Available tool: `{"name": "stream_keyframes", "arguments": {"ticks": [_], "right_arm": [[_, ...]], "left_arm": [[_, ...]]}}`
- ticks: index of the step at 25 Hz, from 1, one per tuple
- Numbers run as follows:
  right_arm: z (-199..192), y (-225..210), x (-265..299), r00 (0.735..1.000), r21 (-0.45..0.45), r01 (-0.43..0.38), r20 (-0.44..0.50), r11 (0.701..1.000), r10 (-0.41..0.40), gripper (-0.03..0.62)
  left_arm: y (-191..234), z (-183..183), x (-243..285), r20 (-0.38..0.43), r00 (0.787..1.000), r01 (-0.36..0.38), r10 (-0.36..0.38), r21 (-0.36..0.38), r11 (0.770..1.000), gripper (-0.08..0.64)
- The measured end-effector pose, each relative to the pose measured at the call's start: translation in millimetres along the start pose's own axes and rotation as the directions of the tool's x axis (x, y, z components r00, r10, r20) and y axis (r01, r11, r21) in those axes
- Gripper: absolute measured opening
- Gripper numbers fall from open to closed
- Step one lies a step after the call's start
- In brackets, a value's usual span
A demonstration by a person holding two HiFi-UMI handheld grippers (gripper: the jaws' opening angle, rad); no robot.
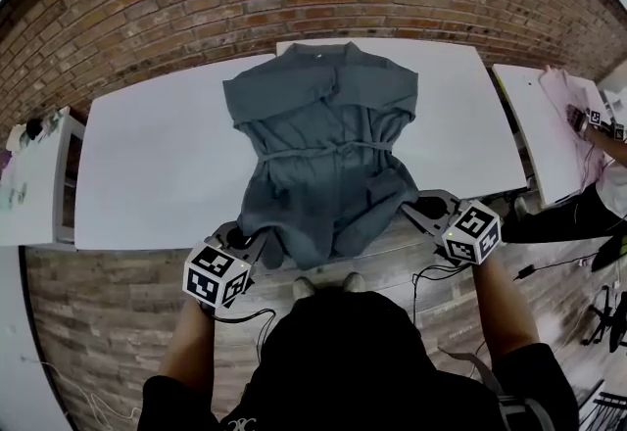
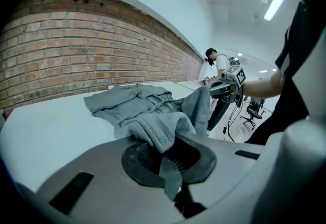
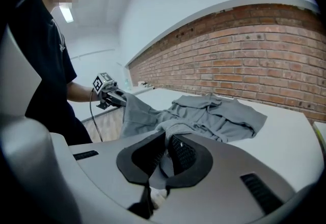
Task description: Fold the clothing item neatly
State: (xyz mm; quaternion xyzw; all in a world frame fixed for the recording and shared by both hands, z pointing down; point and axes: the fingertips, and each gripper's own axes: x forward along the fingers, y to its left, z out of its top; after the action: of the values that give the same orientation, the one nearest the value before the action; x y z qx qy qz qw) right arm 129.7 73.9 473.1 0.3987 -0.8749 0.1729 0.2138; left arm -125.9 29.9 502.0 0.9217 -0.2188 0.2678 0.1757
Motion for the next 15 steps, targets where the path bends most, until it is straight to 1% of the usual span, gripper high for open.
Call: {"name": "stream_keyframes", "arguments": {"ticks": [2,4,6,8,12,15], "right_arm": [[14,-10,2,0.999,0.008,0.029,0.022,1.0,-0.029,0.02],[28,-25,4,0.997,0.035,0.058,0.05,0.998,-0.06,0.02],[38,-41,8,0.993,0.066,0.089,0.07,0.994,-0.094,0.02],[47,-62,12,0.987,0.096,0.128,0.084,0.987,-0.136,0.02],[58,-107,22,0.974,0.165,0.187,0.097,0.968,-0.205,0.02],[60,-138,38,0.975,0.153,0.197,0.072,0.968,-0.209,0.02]], "left_arm": [[13,18,-1,0.034,0.999,-0.006,0.007,-0.032,0.999,0.006],[31,35,0,0.062,0.998,-0.013,0.018,-0.079,0.997,0.006],[48,50,3,0.078,0.996,-0.029,0.038,-0.107,0.994,0.006],[65,62,9,0.076,0.995,-0.056,0.064,-0.103,0.993,0.006],[89,81,32,0.045,0.994,-0.098,0.102,-0.08,0.992,0.006],[109,98,57,0.028,0.992,-0.118,0.121,-0.085,0.989,0.008]]}}
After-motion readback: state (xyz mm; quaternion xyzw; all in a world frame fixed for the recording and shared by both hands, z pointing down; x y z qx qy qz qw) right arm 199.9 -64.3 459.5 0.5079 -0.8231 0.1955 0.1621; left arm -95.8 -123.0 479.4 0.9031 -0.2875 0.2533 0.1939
